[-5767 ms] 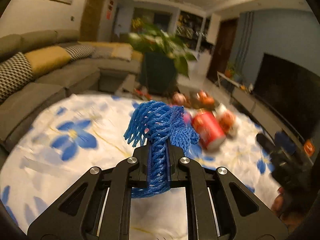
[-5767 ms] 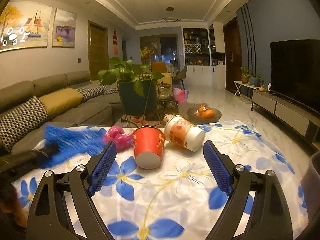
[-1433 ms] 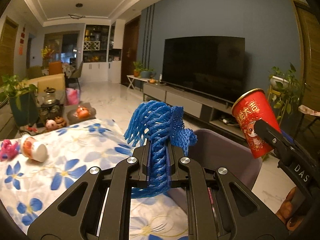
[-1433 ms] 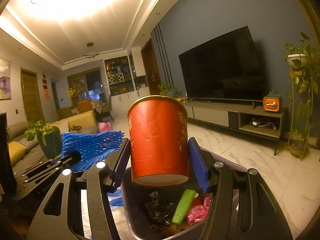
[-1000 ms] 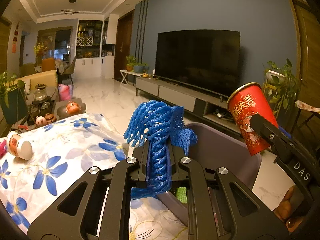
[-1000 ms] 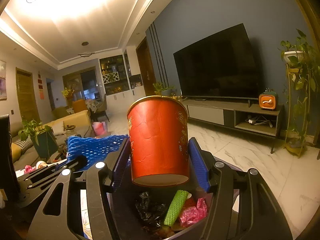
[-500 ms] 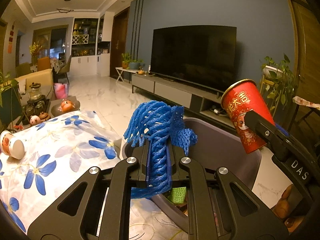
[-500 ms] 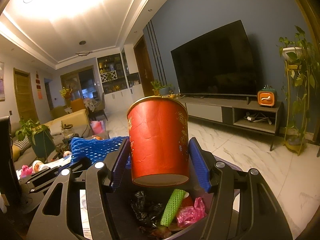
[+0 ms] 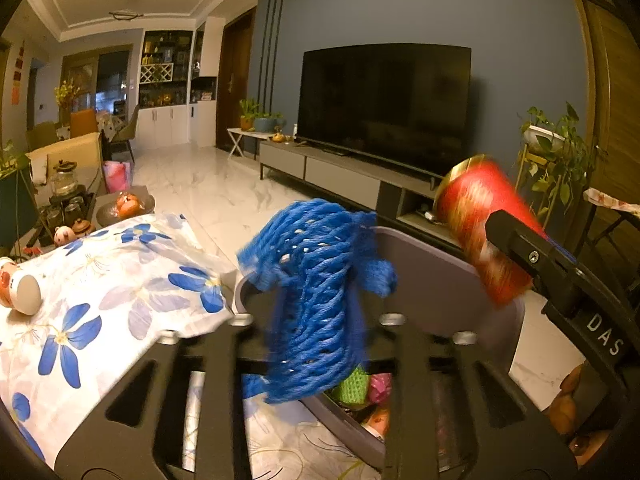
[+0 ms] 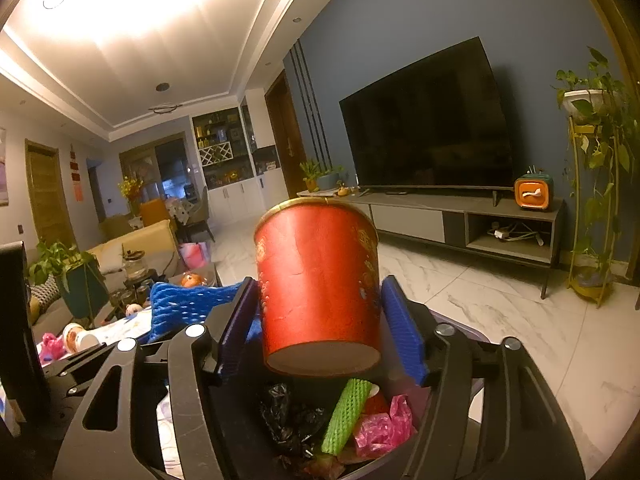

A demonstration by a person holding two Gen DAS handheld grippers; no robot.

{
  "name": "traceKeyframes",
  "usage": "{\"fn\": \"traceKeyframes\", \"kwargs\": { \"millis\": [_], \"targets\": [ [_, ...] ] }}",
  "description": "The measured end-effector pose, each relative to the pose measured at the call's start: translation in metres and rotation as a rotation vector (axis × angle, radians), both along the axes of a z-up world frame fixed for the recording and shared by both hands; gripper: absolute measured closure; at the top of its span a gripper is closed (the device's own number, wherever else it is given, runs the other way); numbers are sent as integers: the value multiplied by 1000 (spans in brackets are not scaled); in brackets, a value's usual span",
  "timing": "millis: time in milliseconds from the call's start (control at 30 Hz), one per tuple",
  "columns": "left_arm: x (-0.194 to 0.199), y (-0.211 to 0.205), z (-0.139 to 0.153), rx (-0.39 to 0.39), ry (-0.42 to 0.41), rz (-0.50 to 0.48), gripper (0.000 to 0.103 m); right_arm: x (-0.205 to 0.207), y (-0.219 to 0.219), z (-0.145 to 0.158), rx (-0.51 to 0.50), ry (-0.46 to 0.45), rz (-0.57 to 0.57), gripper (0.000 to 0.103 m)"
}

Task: Collect trash
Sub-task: 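Open both tools to drop the mesh net and red cup into the bin, then move both open tools back toward the pink bag and white-orange cup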

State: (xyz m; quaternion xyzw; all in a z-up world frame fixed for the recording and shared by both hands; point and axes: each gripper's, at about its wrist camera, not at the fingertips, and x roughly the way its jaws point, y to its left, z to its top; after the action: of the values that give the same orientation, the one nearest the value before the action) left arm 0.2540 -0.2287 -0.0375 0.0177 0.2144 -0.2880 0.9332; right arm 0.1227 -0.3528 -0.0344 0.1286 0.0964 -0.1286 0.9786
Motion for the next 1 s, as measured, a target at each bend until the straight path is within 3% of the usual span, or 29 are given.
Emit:
{"fn": "traceKeyframes", "kwargs": {
  "millis": [33, 67, 333, 533, 700, 1000],
  "targets": [
    [0, 1, 0, -4, 0, 3, 41, -1, -1, 0, 2, -3, -4, 31],
    [-1, 4, -1, -17, -3, 6, 37, -2, -2, -1, 5, -9, -3, 31],
    [-1, 31, -1, -58, 7, 74, 22, -11, 3, 3, -16, -23, -19, 30],
    [-6, 73, 0, -85, 11, 182, 16, -15, 18, 8, -38, -34, -1, 27],
    [-16, 120, 1, -59, -12, 298, 14, -14, 36, 12, -43, -39, 41, 24],
    [-27, 239, -6, -7, 7, 556, 13, 7, 102, 15, -59, -21, 188, 19]
  ]
}}
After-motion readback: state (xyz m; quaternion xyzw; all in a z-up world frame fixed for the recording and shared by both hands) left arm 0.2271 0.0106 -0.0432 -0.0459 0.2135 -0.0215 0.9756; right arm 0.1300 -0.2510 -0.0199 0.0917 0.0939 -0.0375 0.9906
